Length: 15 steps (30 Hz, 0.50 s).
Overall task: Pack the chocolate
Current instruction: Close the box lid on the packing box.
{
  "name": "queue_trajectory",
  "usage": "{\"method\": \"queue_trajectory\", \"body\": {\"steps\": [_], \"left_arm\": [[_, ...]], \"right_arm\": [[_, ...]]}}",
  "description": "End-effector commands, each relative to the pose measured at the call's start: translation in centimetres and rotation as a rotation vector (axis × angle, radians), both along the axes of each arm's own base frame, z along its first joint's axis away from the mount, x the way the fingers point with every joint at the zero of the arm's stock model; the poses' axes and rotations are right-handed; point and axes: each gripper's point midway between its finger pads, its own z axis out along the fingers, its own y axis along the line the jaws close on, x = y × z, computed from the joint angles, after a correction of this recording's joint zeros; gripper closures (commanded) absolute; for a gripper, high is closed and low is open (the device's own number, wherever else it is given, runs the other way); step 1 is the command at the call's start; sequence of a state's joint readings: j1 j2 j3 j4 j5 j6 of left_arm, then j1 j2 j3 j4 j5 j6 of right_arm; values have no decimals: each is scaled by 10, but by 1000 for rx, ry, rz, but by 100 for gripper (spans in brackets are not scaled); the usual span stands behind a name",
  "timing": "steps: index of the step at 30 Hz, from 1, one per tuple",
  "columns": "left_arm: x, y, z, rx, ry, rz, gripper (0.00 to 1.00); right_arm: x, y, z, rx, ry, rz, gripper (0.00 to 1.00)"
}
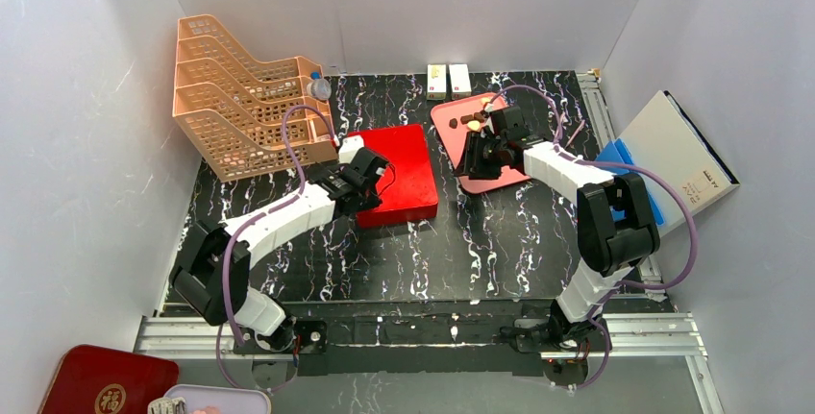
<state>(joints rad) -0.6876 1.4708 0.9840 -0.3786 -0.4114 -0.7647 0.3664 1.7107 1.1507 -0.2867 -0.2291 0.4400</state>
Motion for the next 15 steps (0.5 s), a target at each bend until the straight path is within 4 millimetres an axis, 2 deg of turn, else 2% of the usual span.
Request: {"method": "queue_trajectory", "body": {"steps": [1, 8, 15], "left_arm": [[-21, 22, -10, 112, 96, 12, 78], [-2, 22, 35, 74, -39, 62, 73], [18, 13, 61, 77, -100, 38, 70]], "right_arm": [[17, 9, 16, 33, -54, 17, 46], [25, 11, 29, 55, -81, 11, 46], [31, 14, 39, 74, -97, 11, 46]]}}
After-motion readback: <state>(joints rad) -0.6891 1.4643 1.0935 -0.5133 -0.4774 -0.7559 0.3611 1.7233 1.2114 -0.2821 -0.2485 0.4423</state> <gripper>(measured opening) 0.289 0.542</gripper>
